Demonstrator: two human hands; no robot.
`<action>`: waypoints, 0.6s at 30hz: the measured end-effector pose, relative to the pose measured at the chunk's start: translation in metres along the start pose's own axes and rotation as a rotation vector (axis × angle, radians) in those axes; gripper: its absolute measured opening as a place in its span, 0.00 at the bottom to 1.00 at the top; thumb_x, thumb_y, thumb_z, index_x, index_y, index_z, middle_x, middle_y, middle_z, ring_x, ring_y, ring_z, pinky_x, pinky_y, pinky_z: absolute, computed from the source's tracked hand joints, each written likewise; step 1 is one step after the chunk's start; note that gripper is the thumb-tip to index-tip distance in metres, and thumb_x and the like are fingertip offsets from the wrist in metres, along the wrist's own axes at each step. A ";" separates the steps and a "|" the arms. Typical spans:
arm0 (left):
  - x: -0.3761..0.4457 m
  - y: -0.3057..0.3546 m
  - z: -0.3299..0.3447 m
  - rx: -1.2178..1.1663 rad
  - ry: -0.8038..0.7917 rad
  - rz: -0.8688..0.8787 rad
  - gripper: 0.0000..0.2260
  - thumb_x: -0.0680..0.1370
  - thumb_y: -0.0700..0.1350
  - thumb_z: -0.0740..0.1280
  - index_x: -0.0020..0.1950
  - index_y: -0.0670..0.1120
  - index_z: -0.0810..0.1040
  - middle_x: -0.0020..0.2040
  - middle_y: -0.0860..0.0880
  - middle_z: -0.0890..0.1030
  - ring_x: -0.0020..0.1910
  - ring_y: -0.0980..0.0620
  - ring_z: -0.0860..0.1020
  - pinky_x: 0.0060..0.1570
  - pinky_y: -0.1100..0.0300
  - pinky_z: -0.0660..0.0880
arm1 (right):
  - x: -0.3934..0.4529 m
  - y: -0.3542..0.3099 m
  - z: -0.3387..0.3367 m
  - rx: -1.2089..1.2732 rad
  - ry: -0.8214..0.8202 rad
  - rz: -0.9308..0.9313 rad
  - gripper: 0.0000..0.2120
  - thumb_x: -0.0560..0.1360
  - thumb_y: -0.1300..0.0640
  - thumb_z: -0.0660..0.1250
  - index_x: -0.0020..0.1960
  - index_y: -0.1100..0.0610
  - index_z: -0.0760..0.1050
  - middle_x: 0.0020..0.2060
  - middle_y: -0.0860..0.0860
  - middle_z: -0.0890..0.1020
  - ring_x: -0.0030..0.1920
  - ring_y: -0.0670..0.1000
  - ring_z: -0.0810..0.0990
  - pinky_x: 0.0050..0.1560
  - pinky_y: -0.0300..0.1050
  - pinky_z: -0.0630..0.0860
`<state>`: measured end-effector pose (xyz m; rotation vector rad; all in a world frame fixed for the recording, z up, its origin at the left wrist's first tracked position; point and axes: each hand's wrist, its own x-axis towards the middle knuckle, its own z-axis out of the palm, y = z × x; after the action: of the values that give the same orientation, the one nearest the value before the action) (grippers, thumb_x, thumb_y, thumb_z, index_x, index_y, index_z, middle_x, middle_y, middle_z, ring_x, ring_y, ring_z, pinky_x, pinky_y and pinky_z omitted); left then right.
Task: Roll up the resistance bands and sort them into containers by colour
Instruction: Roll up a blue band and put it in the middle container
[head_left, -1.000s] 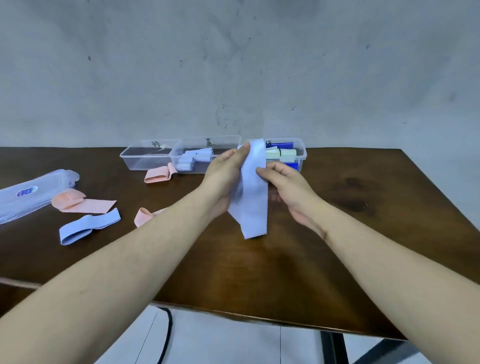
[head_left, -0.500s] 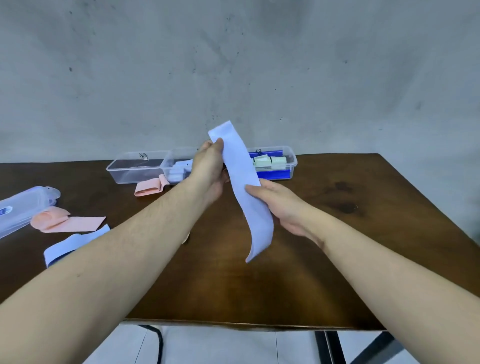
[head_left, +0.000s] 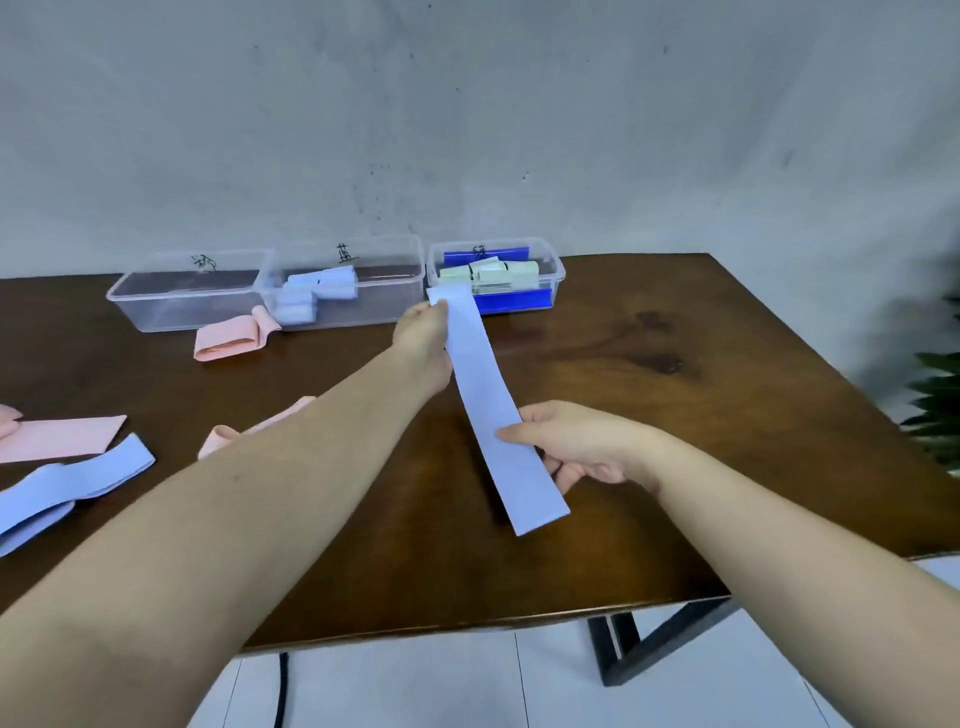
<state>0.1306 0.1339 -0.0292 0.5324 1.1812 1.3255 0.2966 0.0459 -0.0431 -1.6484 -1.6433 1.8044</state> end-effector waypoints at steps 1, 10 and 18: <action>0.005 -0.006 0.001 0.013 -0.016 -0.028 0.04 0.82 0.38 0.63 0.50 0.43 0.77 0.46 0.42 0.81 0.40 0.46 0.81 0.46 0.52 0.79 | 0.001 0.002 0.001 -0.083 0.036 0.007 0.16 0.83 0.46 0.61 0.67 0.52 0.74 0.55 0.49 0.84 0.47 0.52 0.87 0.46 0.50 0.85; 0.034 -0.041 -0.014 0.404 -0.115 -0.050 0.20 0.80 0.36 0.64 0.72 0.46 0.71 0.67 0.48 0.73 0.62 0.50 0.75 0.66 0.54 0.73 | 0.004 0.030 -0.016 -0.753 0.470 -0.056 0.20 0.78 0.37 0.65 0.39 0.52 0.69 0.34 0.48 0.77 0.33 0.47 0.75 0.33 0.40 0.68; -0.027 -0.051 -0.052 0.825 -0.213 0.277 0.08 0.81 0.42 0.65 0.58 0.53 0.79 0.55 0.56 0.80 0.53 0.59 0.78 0.46 0.71 0.74 | -0.016 0.077 -0.019 -0.674 0.447 -0.550 0.06 0.75 0.42 0.71 0.49 0.41 0.77 0.46 0.39 0.79 0.44 0.45 0.76 0.41 0.35 0.73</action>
<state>0.1132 0.0807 -0.0833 1.4339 1.4878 0.9221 0.3560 0.0165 -0.0903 -1.4293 -2.2907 0.5993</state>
